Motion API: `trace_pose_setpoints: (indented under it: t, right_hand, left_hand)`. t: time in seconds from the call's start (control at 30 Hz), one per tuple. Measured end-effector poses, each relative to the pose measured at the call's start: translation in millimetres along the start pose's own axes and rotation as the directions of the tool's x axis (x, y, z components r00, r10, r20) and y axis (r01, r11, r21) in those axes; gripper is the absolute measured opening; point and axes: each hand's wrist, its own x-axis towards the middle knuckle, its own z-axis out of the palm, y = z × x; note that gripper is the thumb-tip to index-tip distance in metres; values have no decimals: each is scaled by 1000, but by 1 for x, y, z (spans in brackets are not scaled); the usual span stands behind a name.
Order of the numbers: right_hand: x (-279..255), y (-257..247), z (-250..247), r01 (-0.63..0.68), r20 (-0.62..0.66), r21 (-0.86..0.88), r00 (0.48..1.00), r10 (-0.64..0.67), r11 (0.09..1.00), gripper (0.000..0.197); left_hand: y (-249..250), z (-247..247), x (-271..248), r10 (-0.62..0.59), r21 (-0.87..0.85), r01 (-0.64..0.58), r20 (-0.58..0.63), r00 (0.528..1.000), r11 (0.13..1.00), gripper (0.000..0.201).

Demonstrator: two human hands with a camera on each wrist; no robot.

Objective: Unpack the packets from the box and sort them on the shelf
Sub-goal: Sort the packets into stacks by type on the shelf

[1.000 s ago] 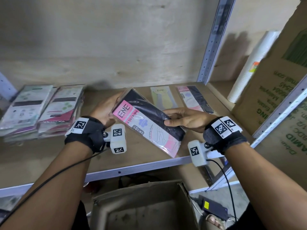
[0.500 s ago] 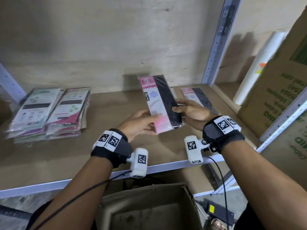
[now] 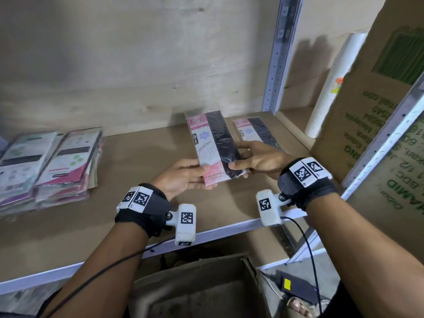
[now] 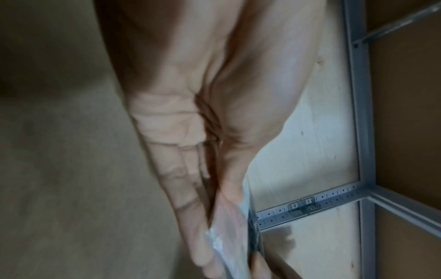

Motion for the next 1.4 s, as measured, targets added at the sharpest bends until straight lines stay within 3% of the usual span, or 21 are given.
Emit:
trace_pose_setpoints:
  t: [0.1,0.2,0.33,0.43,0.53,0.67,0.9,1.03,1.17,1.4]
  right_hand:
    - [0,5,-12,13,37,56,999,-15,998,37]
    - [0,5,-22,16,26,83,1000,-18,996,32]
    - [3,4,-31,15,-220,116,976,11,993,30]
    - [5,3,-45,36,-415,112,910,14,993,30]
    - [6,5,-65,24,-596,-2,803,-21,1000,22]
    - [8,13,-84,-65,-707,-154,705,-64,986,20]
    - [6,16,-97,-240,-695,-239,719,7,941,7]
    - [10,19,-100,-401,-692,-323,718,75,857,32]
    - [13,24,-100,-394,-677,-302,730,96,868,44]
    - [13,20,-103,-457,-676,-330,725,132,826,39]
  left_hand:
    - [-3,3,6,-9,-97,3,-63,998,995,19]
    - [-3,4,14,3,-143,-31,-189,982,989,20]
    - [6,19,33,51,-97,-83,-296,954,992,27]
    - [23,38,53,94,-15,-107,-363,927,994,26]
    - [41,57,77,84,53,-70,-358,930,996,36]
    - [54,79,109,50,169,11,-355,934,986,39]
    - [44,99,131,-28,271,136,-368,930,953,41]
    - [43,107,132,-82,232,183,-385,919,955,47]
    - [43,112,132,-75,296,204,-393,916,933,46]
    - [46,117,132,-64,382,237,-414,908,893,49]
